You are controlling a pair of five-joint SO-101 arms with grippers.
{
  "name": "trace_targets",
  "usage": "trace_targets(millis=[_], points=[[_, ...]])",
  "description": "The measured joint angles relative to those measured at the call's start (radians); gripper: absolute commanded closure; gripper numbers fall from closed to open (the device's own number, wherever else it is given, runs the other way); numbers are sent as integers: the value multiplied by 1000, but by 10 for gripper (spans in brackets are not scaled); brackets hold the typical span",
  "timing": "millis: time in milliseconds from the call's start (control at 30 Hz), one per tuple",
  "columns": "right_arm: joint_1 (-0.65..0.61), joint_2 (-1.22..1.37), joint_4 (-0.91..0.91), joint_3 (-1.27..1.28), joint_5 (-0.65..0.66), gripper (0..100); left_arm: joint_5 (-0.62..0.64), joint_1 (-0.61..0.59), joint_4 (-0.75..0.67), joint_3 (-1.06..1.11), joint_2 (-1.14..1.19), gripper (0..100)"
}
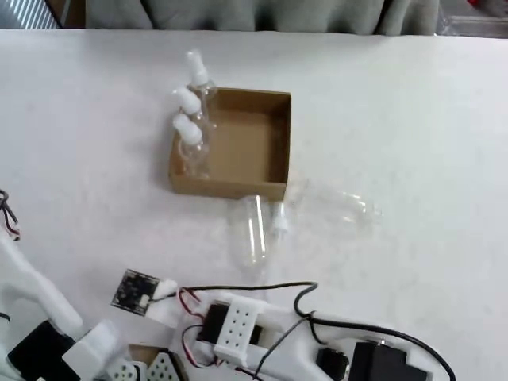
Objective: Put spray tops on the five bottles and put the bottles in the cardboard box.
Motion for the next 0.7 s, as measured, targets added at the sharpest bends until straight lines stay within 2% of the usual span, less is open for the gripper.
trace_targets(millis=[133,200,300,400,567,700], points=[[48,0,0,-2,0,983,0,0,0,0,0,963],[115,0,5,-12,14,981,0,0,0,0,0,963],[252,0,103,-63,157,982,0,-5,0,0,0,963],[330,-11,215,-146,336,982,0,-6,0,0,0,963],[364,15,311,-276,589,969,-25,-6,0,0,0,963],[362,152,324,-339,655,850,-31,-6,0,0,0,963]])
